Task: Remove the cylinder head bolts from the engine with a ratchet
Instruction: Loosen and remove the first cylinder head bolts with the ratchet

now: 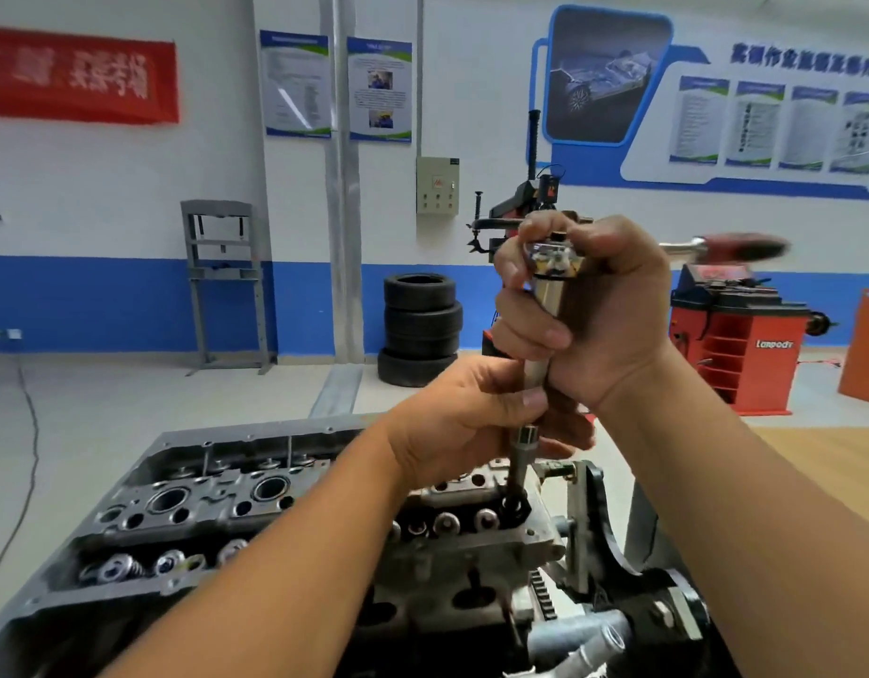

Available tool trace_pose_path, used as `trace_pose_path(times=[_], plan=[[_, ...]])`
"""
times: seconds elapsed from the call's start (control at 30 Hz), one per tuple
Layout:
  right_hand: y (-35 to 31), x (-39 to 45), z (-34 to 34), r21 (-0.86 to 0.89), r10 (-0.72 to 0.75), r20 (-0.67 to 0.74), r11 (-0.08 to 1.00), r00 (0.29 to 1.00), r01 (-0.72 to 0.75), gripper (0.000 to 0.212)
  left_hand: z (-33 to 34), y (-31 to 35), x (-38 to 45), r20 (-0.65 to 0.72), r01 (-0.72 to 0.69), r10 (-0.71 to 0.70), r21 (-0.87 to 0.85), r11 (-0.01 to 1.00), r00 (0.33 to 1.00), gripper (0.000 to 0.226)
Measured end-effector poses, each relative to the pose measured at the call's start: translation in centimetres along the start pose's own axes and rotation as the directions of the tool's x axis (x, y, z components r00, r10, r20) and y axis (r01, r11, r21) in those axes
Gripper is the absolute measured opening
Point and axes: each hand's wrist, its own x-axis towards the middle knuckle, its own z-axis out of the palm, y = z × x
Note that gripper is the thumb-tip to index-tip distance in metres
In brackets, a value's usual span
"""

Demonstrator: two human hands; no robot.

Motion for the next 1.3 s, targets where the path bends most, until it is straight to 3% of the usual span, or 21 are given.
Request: trace_pose_path(times=[0.1, 0.17, 0.27, 0.33, 0.4, 0.47, 0.53, 0.6, 0.67, 0.73, 0.8, 0.9, 0.93, 1.0, 1.1, 1.2, 1.3], plan=[[0.5, 0.5, -0.2, 0.037, 0.008, 0.039, 0.999, 0.999, -0.010, 0.020, 0.0, -1.1, -0.1, 0.006, -0.048, 0.049, -0.058, 0.997, 0.999, 0.032], [1.0, 0.6, -0.1, -0.133, -0.107, -0.107, 0.987, 0.988, 0.092, 0.017, -0.2, -1.2, 0.1, -0.058, -0.050, 0.049, -0.017, 0.999, 0.997, 0.027], [1.5, 0.3, 0.0, -0.434, -0.444, -0.311, 0.853, 0.840, 0.289, 0.019, 1.0, -1.2, 0.4, -0.160, -0.048, 0.059, 0.071, 0.996, 0.985, 0.021], [1.4, 0.2, 0.0, -0.490, -0.509, -0.317, 0.811, 0.801, 0.321, 0.015, 2.3, -1.9, 0.5, -0.232, -0.062, 0.092, 0.134, 0.989, 0.968, 0.023], [1.0, 0.1, -0.2, -0.392, -0.374, -0.280, 0.885, 0.884, 0.250, 0.020, 3.1, -2.6, 0.4, -0.312, -0.098, 0.162, 0.211, 0.973, 0.936, 0.025], [0.4, 0.1, -0.4, -0.182, -0.164, -0.142, 0.974, 0.976, 0.137, 0.017, 3.6, -3.1, 0.2, -0.355, -0.120, 0.220, 0.283, 0.952, 0.908, 0.028], [0.0, -0.1, -0.7, 0.025, -0.051, 0.010, 0.998, 0.999, 0.050, 0.021, 4.0, -3.2, 0.0, -0.372, -0.118, 0.246, 0.335, 0.935, 0.895, 0.032], [-0.2, -0.3, -1.0, 0.118, -0.021, 0.043, 0.993, 0.999, 0.016, 0.025, 4.5, -3.0, -0.3, -0.395, -0.093, 0.251, 0.376, 0.922, 0.884, 0.037], [-0.1, -0.3, -0.7, 0.073, -0.028, -0.013, 0.997, 1.000, 0.028, 0.023, 4.8, -2.9, -0.5, -0.430, -0.083, 0.260, 0.388, 0.918, 0.865, 0.036], [0.4, -0.2, 0.0, -0.083, -0.074, -0.144, 0.995, 0.987, 0.063, 0.018, 5.1, -2.8, -0.5, -0.484, -0.088, 0.273, 0.371, 0.924, 0.831, 0.036], [0.9, -0.4, 0.4, -0.295, -0.236, -0.273, 0.943, 0.933, 0.153, 0.015, 5.1, -3.2, -0.3, -0.519, -0.090, 0.274, 0.352, 0.932, 0.810, 0.039], [1.2, -0.5, 1.0, -0.508, -0.452, -0.227, 0.811, 0.863, 0.291, 0.010, 5.1, -3.8, -0.2, -0.528, -0.141, 0.306, 0.329, 0.934, 0.792, 0.038], [1.1, -0.3, 1.2, -0.508, -0.421, -0.205, 0.817, 0.884, 0.272, 0.009, 5.1, -3.8, -0.3, -0.527, -0.159, 0.319, 0.326, 0.932, 0.787, 0.035], [0.6, 0.0, 1.3, -0.394, -0.220, -0.170, 0.909, 0.961, 0.138, 0.011, 5.0, -3.6, -0.6, -0.516, -0.175, 0.323, 0.315, 0.933, 0.794, 0.028], [-0.2, -0.2, 0.4, -0.003, 0.052, -0.015, 0.999, 0.999, -0.052, 0.019, 4.7, -2.9, -1.4, -0.461, -0.114, 0.258, 0.317, 0.942, 0.849, 0.022], [-0.6, -0.6, -0.4, 0.106, 0.071, 0.041, 0.992, 0.997, -0.075, 0.022, 4.6, -2.1, -2.2, -0.436, -0.021, 0.206, 0.392, 0.920, 0.876, 0.022], [0.2, -0.8, -0.2, -0.110, -0.069, -0.079, 0.992, 0.995, 0.060, 0.018, 4.5, -2.0, -2.0, -0.475, 0.012, 0.232, 0.456, 0.890, 0.849, 0.023]])
